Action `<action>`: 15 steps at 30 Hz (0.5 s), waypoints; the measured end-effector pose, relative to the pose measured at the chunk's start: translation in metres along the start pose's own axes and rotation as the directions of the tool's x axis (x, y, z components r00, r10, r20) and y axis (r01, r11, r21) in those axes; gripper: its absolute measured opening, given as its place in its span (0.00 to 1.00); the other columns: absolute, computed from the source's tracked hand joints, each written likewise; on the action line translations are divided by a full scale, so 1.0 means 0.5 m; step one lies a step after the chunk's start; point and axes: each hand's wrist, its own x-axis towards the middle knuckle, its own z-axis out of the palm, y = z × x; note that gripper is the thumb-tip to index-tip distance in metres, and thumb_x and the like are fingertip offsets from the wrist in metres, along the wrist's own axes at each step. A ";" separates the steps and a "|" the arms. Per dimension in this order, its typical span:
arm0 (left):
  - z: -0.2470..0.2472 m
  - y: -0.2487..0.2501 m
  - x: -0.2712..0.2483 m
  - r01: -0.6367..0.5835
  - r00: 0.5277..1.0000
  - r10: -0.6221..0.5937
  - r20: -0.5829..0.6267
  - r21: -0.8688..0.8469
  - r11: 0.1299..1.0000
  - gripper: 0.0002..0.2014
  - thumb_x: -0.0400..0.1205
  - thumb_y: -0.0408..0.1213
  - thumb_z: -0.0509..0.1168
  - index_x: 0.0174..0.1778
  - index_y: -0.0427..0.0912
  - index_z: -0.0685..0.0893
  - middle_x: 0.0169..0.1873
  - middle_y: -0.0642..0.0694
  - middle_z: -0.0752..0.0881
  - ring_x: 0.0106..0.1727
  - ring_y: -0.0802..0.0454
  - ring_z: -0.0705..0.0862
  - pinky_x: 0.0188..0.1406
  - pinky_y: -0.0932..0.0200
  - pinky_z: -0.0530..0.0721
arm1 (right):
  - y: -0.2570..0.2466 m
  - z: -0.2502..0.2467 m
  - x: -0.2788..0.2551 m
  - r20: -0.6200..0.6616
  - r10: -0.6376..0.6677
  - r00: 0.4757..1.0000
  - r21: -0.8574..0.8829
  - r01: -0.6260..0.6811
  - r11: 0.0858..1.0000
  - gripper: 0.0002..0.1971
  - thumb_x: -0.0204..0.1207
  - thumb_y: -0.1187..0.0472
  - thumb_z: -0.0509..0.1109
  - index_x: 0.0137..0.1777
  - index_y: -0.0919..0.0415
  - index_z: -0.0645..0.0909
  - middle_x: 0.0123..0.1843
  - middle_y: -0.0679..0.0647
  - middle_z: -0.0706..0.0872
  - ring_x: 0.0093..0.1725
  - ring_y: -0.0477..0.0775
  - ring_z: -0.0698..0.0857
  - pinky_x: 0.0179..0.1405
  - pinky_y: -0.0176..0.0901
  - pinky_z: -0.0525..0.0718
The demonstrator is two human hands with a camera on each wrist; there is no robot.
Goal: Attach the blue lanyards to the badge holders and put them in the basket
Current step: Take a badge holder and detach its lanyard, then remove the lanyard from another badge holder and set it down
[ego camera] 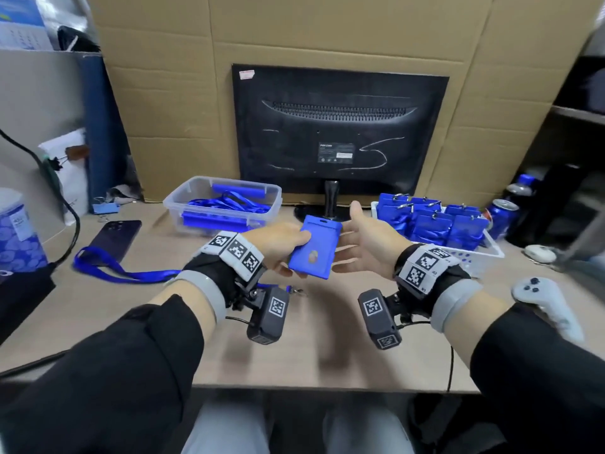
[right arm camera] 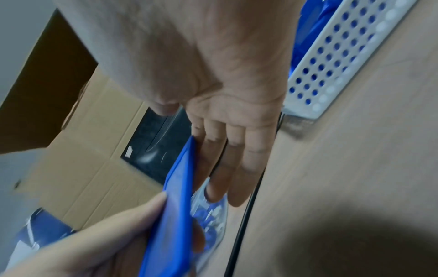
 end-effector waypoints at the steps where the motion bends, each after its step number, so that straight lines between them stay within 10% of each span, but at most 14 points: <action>1: 0.015 0.005 0.004 -0.006 1.000 0.005 0.015 0.030 1.000 0.14 0.95 0.41 0.49 0.60 0.46 0.80 0.42 0.43 0.90 0.36 0.45 0.89 0.39 0.58 0.79 | 0.005 -0.018 -0.011 0.003 -0.005 1.000 -0.029 0.006 1.000 0.25 0.93 0.44 0.59 0.65 0.68 0.84 0.52 0.64 0.90 0.48 0.65 0.91 0.50 0.60 0.94; 5: 0.066 0.026 0.028 -0.050 0.995 0.047 0.089 0.032 0.998 0.13 0.93 0.40 0.57 0.70 0.50 0.83 0.56 0.47 0.90 0.50 0.46 0.88 0.50 0.52 0.84 | 0.038 -0.089 -0.034 -0.005 0.004 1.000 -0.263 -0.005 0.965 0.08 0.88 0.66 0.70 0.62 0.68 0.85 0.50 0.60 0.91 0.41 0.53 0.92 0.48 0.52 0.95; 11: 0.113 0.046 0.069 0.017 1.000 -0.018 -0.017 -0.083 0.996 0.16 0.90 0.39 0.65 0.75 0.46 0.77 0.58 0.43 0.85 0.49 0.44 0.87 0.48 0.50 0.86 | 0.093 -0.139 -0.042 -0.088 0.152 0.985 -0.506 -0.175 0.845 0.05 0.86 0.64 0.74 0.48 0.63 0.84 0.41 0.58 0.89 0.36 0.49 0.90 0.36 0.44 0.94; 15: 0.129 0.050 0.086 0.040 0.999 -0.037 0.033 -0.087 0.995 0.16 0.90 0.38 0.67 0.73 0.45 0.79 0.61 0.43 0.84 0.52 0.44 0.88 0.55 0.46 0.87 | 0.117 -0.156 -0.027 -0.212 0.076 0.974 -0.461 -0.168 0.871 0.11 0.85 0.58 0.75 0.57 0.68 0.87 0.46 0.58 0.91 0.39 0.51 0.92 0.32 0.42 0.94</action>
